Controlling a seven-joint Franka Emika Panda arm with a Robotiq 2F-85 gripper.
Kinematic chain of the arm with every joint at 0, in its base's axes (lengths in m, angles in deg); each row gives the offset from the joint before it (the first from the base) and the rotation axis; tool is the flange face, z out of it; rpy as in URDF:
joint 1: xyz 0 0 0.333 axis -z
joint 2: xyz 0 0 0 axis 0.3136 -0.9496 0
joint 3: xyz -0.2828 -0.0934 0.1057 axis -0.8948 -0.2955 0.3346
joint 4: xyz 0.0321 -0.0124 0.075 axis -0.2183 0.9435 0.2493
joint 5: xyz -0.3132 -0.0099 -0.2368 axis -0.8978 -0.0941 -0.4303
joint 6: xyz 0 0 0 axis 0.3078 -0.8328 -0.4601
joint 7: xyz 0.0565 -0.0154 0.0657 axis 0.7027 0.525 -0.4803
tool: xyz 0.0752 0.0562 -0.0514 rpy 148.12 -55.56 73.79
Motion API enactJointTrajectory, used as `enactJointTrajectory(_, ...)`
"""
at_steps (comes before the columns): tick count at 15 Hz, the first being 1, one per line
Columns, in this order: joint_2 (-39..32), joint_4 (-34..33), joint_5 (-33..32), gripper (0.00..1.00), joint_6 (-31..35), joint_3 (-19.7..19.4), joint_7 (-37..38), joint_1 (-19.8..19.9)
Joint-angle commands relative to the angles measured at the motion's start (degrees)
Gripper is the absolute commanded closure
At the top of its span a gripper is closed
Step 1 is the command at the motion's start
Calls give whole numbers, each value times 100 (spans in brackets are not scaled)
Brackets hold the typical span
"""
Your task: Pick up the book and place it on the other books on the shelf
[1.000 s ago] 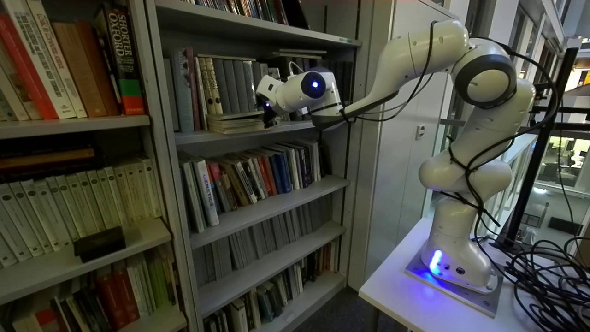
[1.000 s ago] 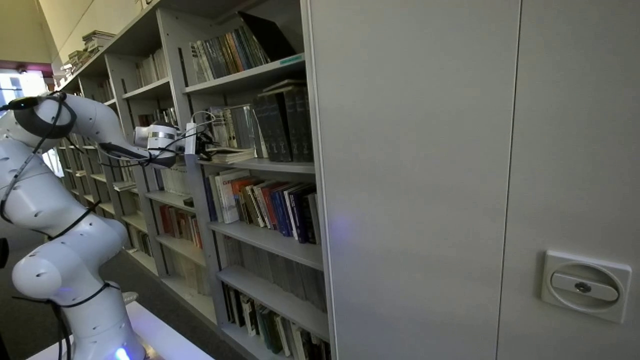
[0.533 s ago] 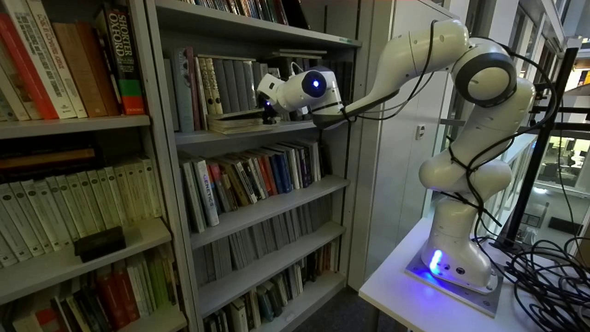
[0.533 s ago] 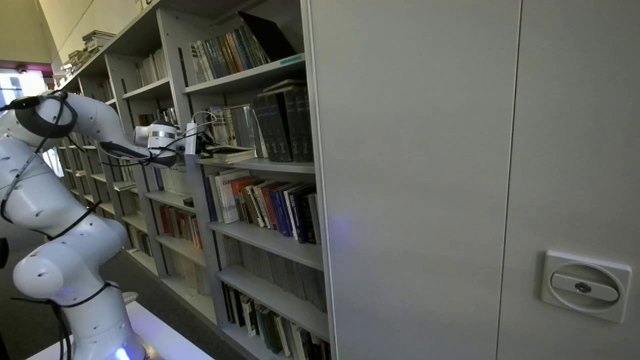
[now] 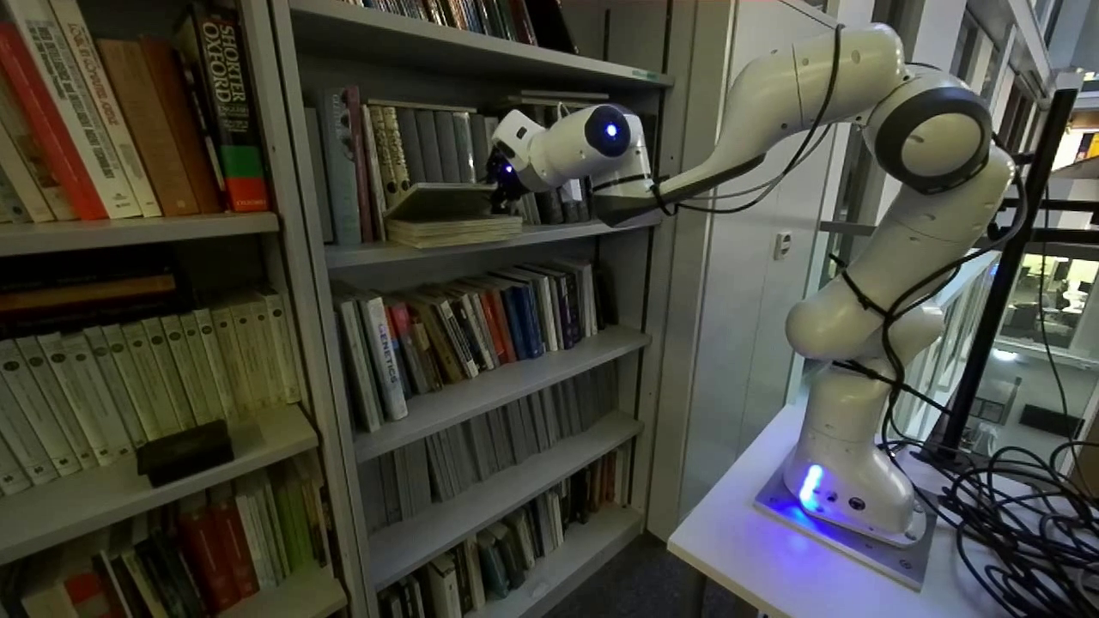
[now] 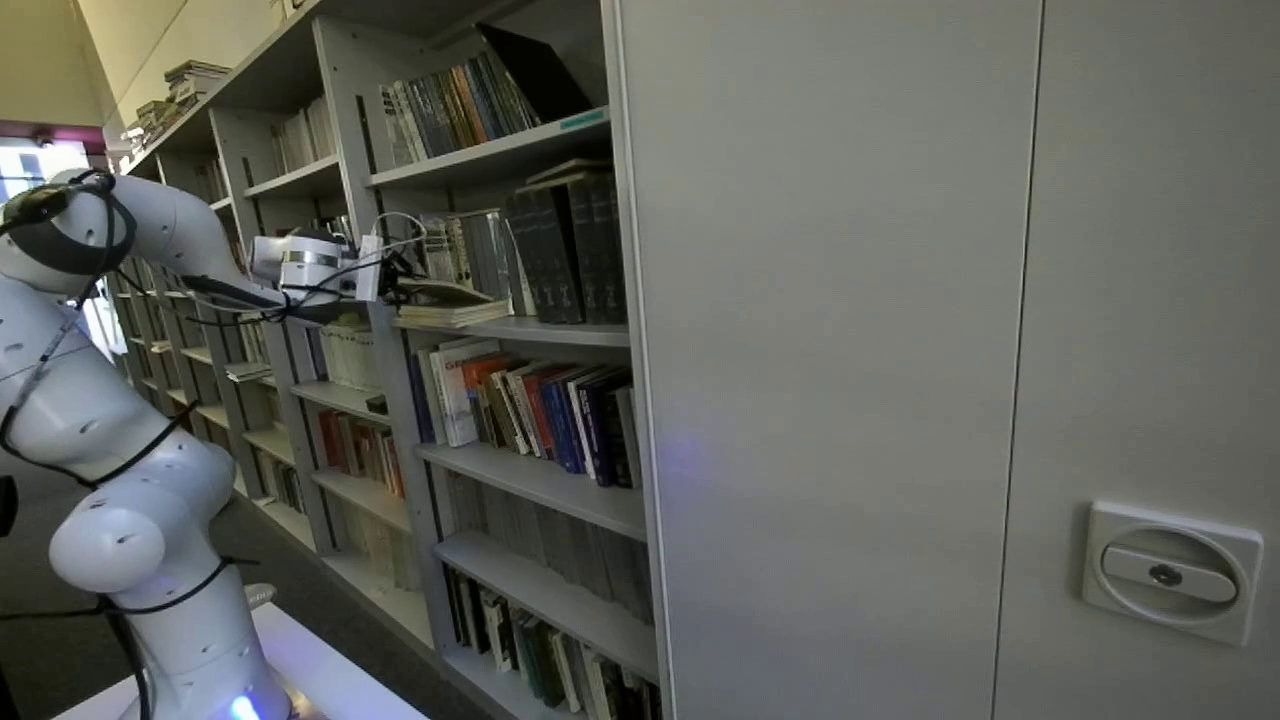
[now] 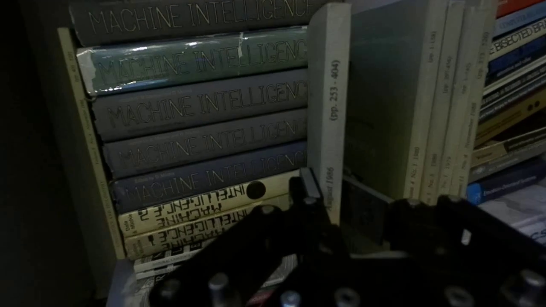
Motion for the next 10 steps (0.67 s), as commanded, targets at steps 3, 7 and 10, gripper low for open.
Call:
enactJointTrajectory(3, 658, 243, 313, 96, 199, -717, 44, -631)
enactJointTrajectory(7, 982, 309, 458, 96, 98, -982, 245, -834)
enactJointTrajectory(10, 1371, 254, 342, 96, 155, -1051, 889, -704)
